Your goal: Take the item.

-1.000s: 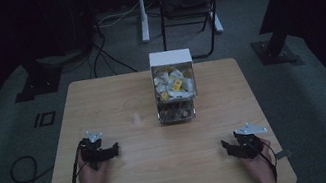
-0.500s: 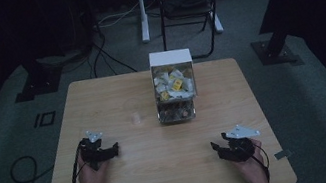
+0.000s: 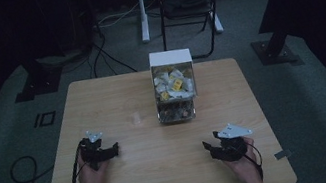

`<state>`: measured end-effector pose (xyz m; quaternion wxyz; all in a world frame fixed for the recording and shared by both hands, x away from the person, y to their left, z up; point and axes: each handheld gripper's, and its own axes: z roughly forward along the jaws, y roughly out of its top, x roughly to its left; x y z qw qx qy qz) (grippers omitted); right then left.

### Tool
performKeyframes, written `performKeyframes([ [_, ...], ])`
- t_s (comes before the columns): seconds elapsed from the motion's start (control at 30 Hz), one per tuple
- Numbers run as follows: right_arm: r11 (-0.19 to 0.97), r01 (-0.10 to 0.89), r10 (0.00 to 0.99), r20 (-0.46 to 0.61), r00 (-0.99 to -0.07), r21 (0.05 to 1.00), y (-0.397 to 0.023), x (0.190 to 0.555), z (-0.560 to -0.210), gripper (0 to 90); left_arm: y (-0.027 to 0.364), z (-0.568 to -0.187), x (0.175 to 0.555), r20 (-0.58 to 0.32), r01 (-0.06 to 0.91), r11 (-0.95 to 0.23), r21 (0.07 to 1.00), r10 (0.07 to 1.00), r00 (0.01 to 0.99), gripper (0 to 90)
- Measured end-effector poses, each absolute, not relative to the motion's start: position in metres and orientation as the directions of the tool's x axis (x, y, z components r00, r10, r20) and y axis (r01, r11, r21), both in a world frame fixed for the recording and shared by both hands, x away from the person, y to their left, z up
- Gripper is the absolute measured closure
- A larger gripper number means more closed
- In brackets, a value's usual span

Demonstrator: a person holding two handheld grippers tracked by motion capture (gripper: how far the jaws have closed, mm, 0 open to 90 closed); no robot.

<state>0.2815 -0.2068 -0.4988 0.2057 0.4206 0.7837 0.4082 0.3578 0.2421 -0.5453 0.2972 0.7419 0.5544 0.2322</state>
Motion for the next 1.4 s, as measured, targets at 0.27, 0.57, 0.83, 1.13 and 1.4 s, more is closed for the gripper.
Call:
performKeyframes([
  [0.27,0.329,0.464,0.811,0.006,-0.585,0.822,-0.194,0.288,-0.491,44.6,0.242,-0.545,0.358,0.015,0.685,-0.209,0.699,0.961,0.277,9.7],
  [0.57,0.339,0.439,0.796,-0.005,-0.605,0.832,-0.184,0.296,-0.482,46.5,0.242,-0.545,0.358,0.015,0.684,-0.208,0.699,0.961,0.277,9.7],
  [0.83,0.34,0.433,0.793,-0.006,-0.61,0.835,-0.176,0.305,-0.482,48.9,0.242,-0.545,0.358,0.015,0.684,-0.209,0.699,0.961,0.277,9.7],
  [1.13,0.365,0.409,0.774,-0.029,-0.632,0.837,-0.16,0.317,-0.477,50.3,0.242,-0.545,0.358,0.015,0.684,-0.209,0.699,0.961,0.278,9.7],
  [1.4,0.381,0.396,0.751,-0.03,-0.659,0.835,-0.145,0.328,-0.475,53.6,0.242,-0.545,0.358,0.015,0.685,-0.209,0.698,0.961,0.278,9.7],
])
